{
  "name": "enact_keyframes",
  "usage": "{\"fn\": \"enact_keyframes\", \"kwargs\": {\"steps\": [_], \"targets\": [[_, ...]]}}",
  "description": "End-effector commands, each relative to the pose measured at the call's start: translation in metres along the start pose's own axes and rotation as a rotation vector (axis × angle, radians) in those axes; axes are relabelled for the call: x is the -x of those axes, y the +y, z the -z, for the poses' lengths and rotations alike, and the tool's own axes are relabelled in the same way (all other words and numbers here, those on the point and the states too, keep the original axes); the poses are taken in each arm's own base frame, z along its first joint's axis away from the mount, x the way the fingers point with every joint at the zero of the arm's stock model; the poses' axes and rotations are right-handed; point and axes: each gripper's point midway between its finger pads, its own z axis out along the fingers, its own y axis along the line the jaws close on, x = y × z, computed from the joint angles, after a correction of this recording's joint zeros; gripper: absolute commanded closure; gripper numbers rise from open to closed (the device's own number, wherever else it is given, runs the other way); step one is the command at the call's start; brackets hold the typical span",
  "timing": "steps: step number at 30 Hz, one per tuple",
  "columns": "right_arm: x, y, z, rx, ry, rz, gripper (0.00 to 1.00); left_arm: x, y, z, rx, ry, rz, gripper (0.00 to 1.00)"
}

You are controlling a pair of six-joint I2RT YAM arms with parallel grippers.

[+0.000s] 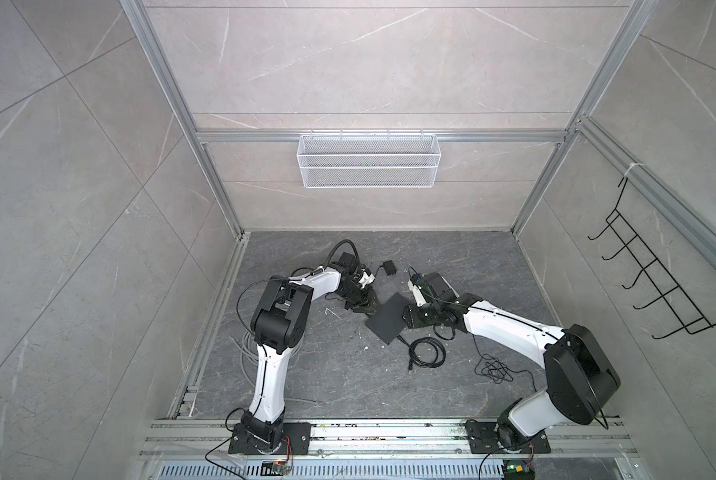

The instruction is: Insert the plug into the switch port

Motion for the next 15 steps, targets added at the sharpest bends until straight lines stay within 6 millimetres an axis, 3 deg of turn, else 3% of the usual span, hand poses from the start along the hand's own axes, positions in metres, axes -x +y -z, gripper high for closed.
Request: {"fn": "enact_keyframes", "kwargs": {"steps": [1,6,10,13,15], "targets": [[-0.008,0.001,-0.017,0.03,0.0,-0.184,0.42,0.027,-0.027,0.036,0.029,-0.121,-0.071,0.6],[0.003,-0.001,-0.006,0.017,-0.043,-0.224,0.35,0.029,-0.038,0.075,0.121,-0.241,-0.119,0.56],[0.009,-0.017,0.004,-0.025,-0.031,-0.208,0.32,0.006,-0.024,0.097,0.227,-0.3,-0.079,0.54],[0.007,-0.025,-0.003,0.006,0.002,-0.238,0.29,-0.019,-0.009,0.093,0.25,-0.284,-0.032,0.52],[0.008,-0.031,-0.011,0.022,0.02,-0.253,0.26,-0.037,-0.008,0.08,0.246,-0.25,0.006,0.52]]}}
